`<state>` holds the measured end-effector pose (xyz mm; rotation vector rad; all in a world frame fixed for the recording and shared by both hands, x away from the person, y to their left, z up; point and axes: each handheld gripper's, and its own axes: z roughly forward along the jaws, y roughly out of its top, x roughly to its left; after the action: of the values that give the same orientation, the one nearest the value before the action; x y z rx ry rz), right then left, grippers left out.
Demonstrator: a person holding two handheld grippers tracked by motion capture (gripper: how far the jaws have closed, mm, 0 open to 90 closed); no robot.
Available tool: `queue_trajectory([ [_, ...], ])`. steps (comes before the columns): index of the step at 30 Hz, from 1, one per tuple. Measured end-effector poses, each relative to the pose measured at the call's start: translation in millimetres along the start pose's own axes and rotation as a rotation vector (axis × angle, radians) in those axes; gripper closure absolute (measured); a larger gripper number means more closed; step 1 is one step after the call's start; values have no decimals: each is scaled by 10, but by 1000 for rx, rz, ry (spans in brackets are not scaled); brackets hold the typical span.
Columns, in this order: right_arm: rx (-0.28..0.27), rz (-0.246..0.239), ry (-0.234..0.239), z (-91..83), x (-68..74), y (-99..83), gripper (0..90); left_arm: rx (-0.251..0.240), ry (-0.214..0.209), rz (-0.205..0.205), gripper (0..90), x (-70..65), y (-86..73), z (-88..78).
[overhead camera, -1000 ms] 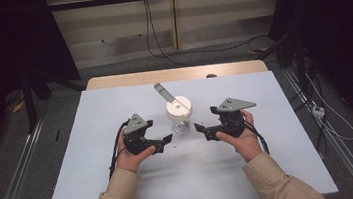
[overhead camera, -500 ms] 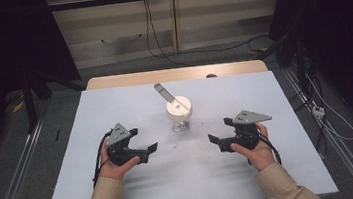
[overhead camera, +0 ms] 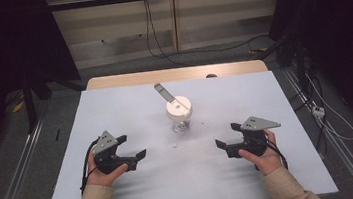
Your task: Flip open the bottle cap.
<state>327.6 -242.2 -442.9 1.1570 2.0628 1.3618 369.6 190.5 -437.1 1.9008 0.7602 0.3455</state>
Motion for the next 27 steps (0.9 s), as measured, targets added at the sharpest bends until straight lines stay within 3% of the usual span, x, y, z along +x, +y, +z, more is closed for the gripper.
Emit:
queue_trajectory([
  [18, 5, 21, -10, -166, -15, -156, 131, 6, 11, -18, 72, 73, -125, -162],
  [21, 6, 21, -12, -192, -15, -172, 131, 16, 20, -1, 73, 80, -136, -185],
  [27, 11, 17, -17, -230, -18, -220, 131, 18, 19, -8, 73, 88, -171, -230],
])
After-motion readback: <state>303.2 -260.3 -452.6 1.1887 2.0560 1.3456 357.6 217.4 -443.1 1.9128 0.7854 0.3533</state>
